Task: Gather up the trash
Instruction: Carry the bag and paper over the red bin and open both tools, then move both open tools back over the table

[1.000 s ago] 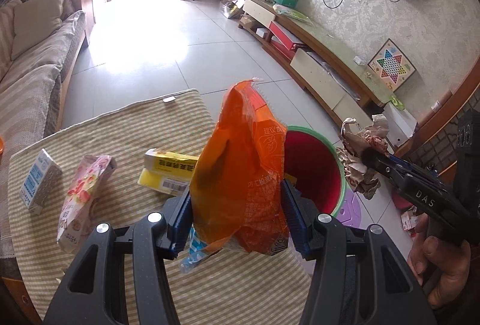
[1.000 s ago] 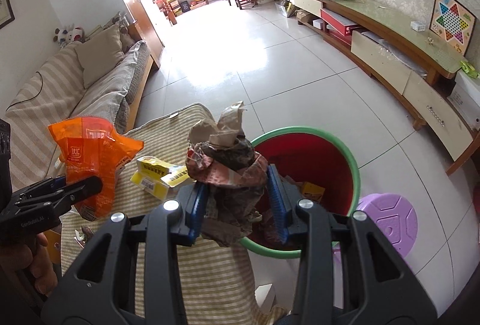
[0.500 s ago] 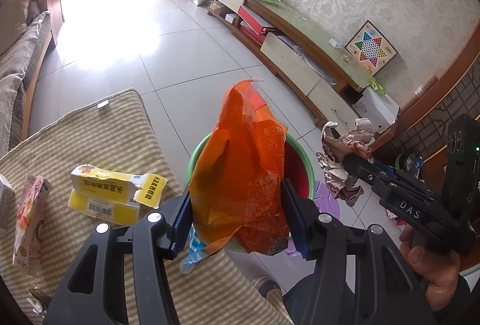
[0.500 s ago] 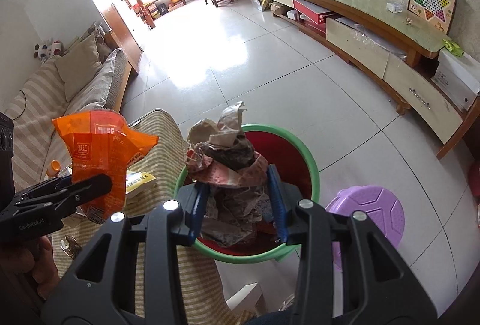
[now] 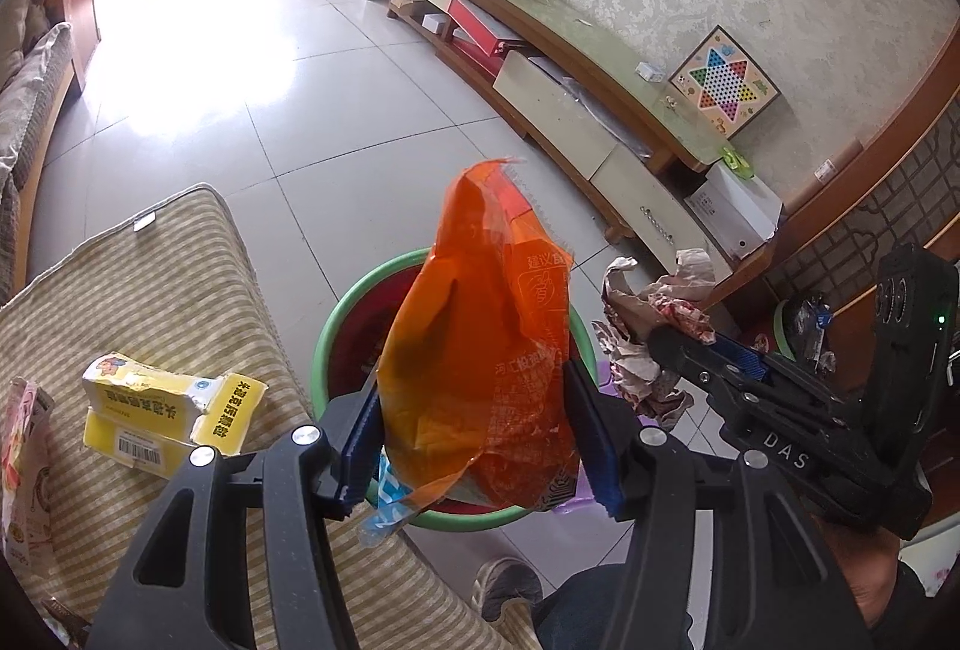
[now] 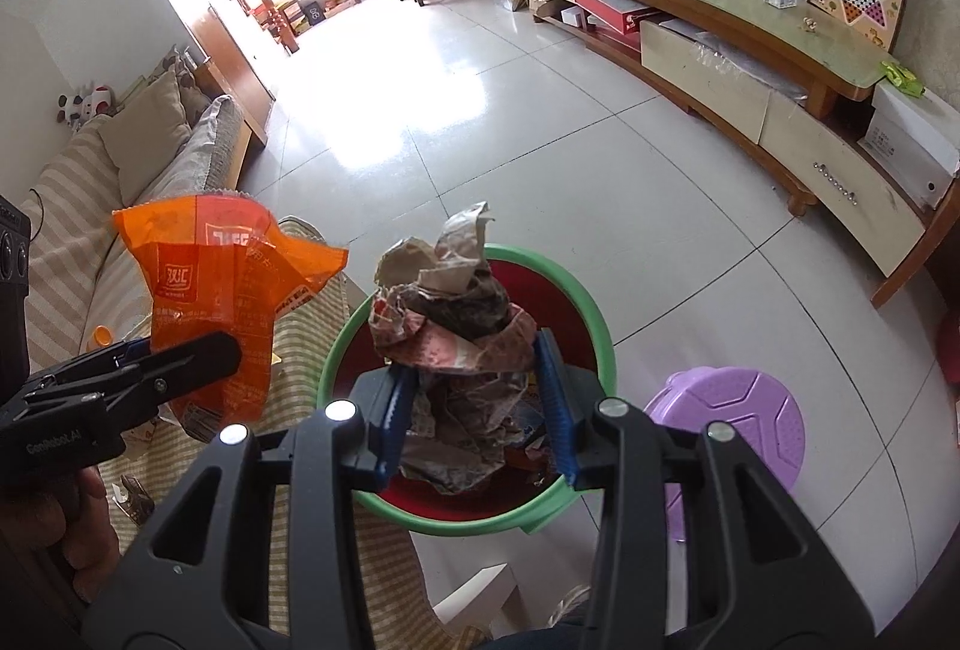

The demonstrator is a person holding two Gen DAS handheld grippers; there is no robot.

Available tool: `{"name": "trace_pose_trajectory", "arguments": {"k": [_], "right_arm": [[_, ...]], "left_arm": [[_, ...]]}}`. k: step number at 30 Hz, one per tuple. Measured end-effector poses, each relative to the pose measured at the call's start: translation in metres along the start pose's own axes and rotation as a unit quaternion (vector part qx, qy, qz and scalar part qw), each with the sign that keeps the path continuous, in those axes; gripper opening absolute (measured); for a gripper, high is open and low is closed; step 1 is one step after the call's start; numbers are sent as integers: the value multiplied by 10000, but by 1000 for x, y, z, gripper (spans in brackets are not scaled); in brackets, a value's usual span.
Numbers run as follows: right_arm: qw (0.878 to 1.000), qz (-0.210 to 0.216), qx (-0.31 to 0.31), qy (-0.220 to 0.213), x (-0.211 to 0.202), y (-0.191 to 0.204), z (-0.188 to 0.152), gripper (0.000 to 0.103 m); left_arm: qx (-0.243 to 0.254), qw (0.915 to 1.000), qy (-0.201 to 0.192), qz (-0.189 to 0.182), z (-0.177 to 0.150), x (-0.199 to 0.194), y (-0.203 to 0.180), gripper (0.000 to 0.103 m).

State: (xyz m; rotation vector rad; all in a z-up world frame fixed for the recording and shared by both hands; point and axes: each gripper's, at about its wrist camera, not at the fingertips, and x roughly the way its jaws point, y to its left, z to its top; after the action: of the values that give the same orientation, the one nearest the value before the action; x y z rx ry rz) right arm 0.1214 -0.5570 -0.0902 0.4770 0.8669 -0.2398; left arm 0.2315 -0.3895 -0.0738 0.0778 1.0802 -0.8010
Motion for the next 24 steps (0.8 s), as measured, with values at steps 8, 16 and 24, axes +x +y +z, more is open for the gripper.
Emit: {"name": "trace_pose_trajectory", "arguments": {"k": [8,16,24], "right_arm": [[10000,-44,-18,75,6,2,-1,66],[9999,-99,-70,-44,0,7,0,89],[9994,-95,-282,-165,-9,25,4,94]], "left_arm": [[-263,9995,-136,-78,3,-5,9,86],[-530,9982,-272,-37,-1,-15,26,92],[-599,9972,-459,13,-7,-39,38,95]]}}
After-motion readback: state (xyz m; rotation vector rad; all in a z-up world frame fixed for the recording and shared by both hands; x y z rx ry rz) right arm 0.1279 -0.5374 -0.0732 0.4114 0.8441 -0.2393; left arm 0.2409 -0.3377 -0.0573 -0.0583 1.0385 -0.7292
